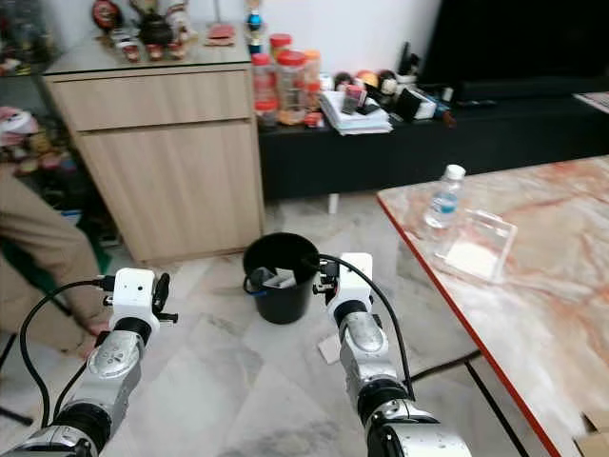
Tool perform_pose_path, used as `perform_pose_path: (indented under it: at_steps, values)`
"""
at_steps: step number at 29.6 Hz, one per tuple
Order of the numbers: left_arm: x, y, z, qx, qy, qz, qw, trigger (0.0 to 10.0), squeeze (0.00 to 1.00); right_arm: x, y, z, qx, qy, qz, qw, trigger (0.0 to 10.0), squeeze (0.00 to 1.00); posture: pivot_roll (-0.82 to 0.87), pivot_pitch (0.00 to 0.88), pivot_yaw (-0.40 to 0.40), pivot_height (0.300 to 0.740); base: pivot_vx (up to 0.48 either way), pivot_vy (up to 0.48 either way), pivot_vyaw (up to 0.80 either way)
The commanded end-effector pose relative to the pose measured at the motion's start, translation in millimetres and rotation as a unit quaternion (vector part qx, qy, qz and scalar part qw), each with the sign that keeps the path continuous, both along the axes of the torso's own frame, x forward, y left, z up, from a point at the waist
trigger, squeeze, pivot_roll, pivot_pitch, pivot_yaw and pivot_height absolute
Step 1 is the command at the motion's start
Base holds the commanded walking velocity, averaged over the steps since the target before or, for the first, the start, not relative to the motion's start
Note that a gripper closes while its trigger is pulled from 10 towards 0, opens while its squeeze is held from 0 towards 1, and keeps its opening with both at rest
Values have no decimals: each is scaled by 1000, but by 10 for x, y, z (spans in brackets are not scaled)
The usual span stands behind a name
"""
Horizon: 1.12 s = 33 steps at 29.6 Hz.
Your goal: Picking trash to rubbish bin
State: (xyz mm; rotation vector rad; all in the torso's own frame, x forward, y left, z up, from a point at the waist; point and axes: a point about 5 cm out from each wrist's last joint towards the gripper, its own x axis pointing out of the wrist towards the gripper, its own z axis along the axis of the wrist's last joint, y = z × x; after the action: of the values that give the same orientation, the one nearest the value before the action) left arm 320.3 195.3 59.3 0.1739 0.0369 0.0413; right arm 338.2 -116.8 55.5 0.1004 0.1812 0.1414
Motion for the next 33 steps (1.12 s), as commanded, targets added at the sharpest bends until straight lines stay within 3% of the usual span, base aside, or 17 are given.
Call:
perform_pose_path:
  at_steps: [1,12,28,33]
  values:
    - [-33,5,-47,-3,7,2,1000,10000,0,-1,17,2,-4,-2,5,1000,10000,0,38,0,-21,740,0,0,-800]
    - [-38,21,-38,-6,3,0,1000,10000,0,-31,93,-26,-8,0,17,1000,10000,0,42,0,-16,740,0,0,-800]
    - [40,-86,16,-26,0,-4,1000,10000,0,-25,139,-1,-16,-9,27,999,10000,0,33,0,-7,740,0,0,-800]
    - [27,-84,5,-27,0,-3,1000,10000,0,-25,126,-5,-17,-8,25,1000,10000,0,37,0,-8,740,0,382,-800]
